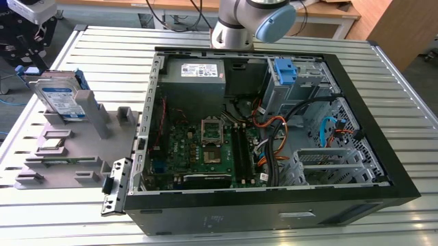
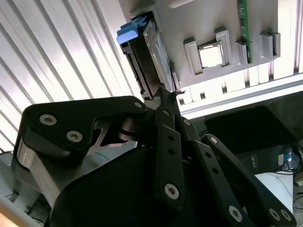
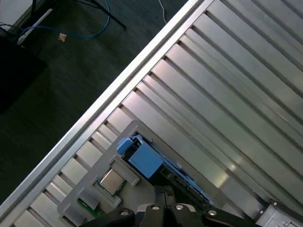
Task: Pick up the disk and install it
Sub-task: 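Pick up the disk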
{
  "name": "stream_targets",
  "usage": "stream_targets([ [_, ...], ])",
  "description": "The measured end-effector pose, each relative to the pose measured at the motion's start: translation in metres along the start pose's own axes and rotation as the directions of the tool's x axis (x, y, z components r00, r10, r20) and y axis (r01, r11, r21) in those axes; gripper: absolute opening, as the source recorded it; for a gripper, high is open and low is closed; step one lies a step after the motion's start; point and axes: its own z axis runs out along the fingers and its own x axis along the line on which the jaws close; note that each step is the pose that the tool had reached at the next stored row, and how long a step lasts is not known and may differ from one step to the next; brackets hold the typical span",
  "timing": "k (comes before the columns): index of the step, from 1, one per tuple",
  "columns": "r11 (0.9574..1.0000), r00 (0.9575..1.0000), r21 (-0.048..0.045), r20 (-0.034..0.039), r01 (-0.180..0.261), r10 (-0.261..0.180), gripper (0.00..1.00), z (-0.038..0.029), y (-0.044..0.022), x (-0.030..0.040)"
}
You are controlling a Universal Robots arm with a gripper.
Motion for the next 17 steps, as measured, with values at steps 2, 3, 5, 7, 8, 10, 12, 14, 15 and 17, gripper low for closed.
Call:
stream_targets([
  [2, 0.9993, 0.9993, -0.0012, -0.0018, 0.037, -0.037, 0.11, 0.0003, 0.0, 0.0],
  [3, 0.9985, 0.9985, -0.0018, -0.0028, 0.055, -0.055, 0.11, 0.0005, 0.0, 0.0],
  [5, 0.9958, 0.9958, -0.0031, -0.0044, 0.091, -0.091, 0.11, 0.0008, 0.0, 0.0],
  [7, 0.9919, 0.9919, -0.0044, -0.0062, 0.127, -0.127, 0.11, 0.001, -0.0001, 0.0],
  [8, 0.9895, 0.9895, -0.0051, -0.0069, 0.145, -0.145, 0.11, 0.0012, -0.0001, 0.0],
  [10, 0.9833, 0.9833, -0.0066, -0.0087, 0.182, -0.182, 0.11, 0.0014, -0.0001, 0.0],
  [12, 0.9762, 0.9761, -0.008, -0.0102, 0.217, -0.217, 0.11, 0.0016, -0.0001, 0.0],
  [14, 0.9677, 0.9677, -0.0095, -0.0117, 0.252, -0.252, 0.11, 0.0018, -0.0001, 0.0001],
  [15, 0.9628, 0.9627, -0.0104, -0.0125, 0.27, -0.27, 0.11, 0.0019, -0.0001, 0.0],
  [17, 0.9524, 0.9524, -0.012, -0.014, 0.304, -0.305, 0.11, 0.0021, -0.0001, 0.0001],
])
